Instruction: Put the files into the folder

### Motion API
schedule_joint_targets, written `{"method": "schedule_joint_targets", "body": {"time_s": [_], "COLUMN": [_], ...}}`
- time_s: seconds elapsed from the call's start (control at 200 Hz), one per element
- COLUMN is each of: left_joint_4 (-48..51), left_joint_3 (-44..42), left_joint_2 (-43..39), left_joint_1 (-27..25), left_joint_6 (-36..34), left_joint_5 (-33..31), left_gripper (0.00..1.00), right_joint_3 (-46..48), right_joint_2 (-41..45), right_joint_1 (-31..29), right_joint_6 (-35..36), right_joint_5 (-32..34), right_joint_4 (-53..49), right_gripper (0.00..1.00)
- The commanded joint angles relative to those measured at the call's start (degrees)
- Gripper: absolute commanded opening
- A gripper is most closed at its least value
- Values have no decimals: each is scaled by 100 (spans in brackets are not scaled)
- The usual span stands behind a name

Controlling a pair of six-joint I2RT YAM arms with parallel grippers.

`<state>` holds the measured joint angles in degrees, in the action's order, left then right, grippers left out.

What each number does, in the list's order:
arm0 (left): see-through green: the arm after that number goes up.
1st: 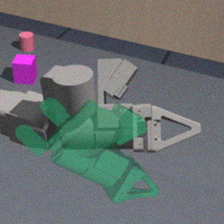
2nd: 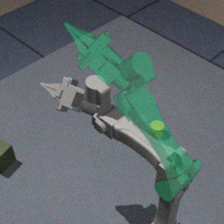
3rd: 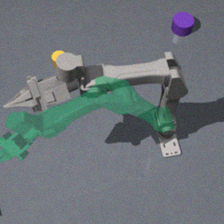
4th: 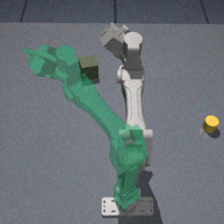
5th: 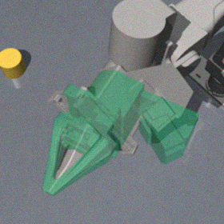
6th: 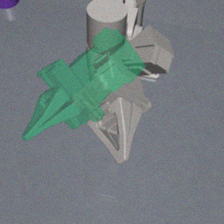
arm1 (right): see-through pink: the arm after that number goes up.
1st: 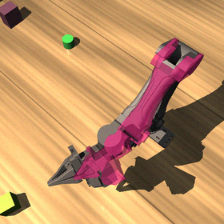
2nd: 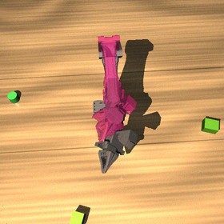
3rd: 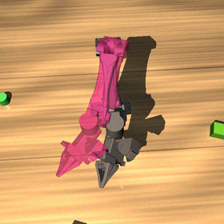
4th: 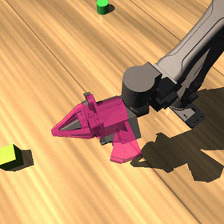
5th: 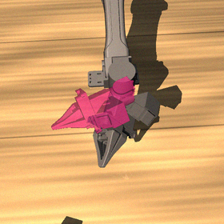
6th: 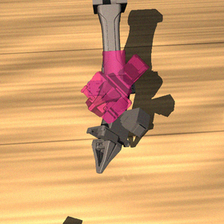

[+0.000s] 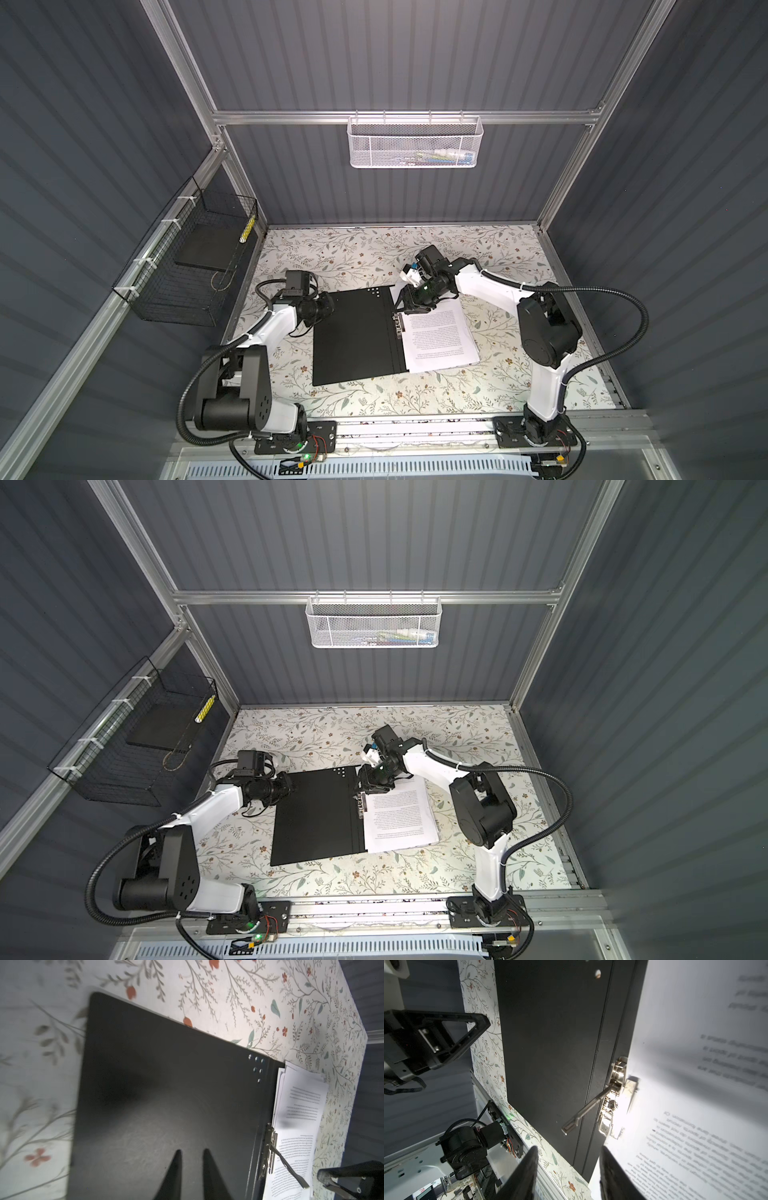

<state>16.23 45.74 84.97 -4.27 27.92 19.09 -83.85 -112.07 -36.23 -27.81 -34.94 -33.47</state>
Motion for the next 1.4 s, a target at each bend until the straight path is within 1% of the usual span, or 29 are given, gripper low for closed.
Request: {"method": "schedule_joint_targets", "body": {"time_s": [0.0,0.24,0.335,0.445,0.6,0.645,1.031,1.196,1.396], "left_joint_4": [-281,-594,-621,-617,-572,-561,-601,-631,-661], "left_joint_3": [-64,-334,-419,-517,-554,-562,-609,-636,-671], "left_joint_2": [335,647,662,605,625,630,806,863,905], "left_joint_1": [-30,-30,-30,-30,-30,-30,-30,-31,-32], "left_joint_6": [-161,-159,-154,-170,-215,-225,-261,-261,-260], "left_joint_5": [422,495,465,355,288,223,121,86,49], "left_gripper": [0,0,0,0,0,0,0,0,0], "right_joint_3": [-308,-429,-474,-552,-640,-648,-593,-579,-550], "right_joint_2": [-252,-449,-521,-585,-677,-679,-649,-649,-667], "right_joint_1": [-108,-161,-166,-178,-208,-218,-249,-262,-288], "right_joint_6": [-263,-407,-411,-392,-376,-382,-306,-304,-268], "right_joint_5": [168,327,346,365,295,286,382,383,400], "right_joint_4": [-204,-218,-218,-239,-247,-234,-431,-420,-462], "right_gripper": [48,43,39,38,32,28,24,16,15]}}
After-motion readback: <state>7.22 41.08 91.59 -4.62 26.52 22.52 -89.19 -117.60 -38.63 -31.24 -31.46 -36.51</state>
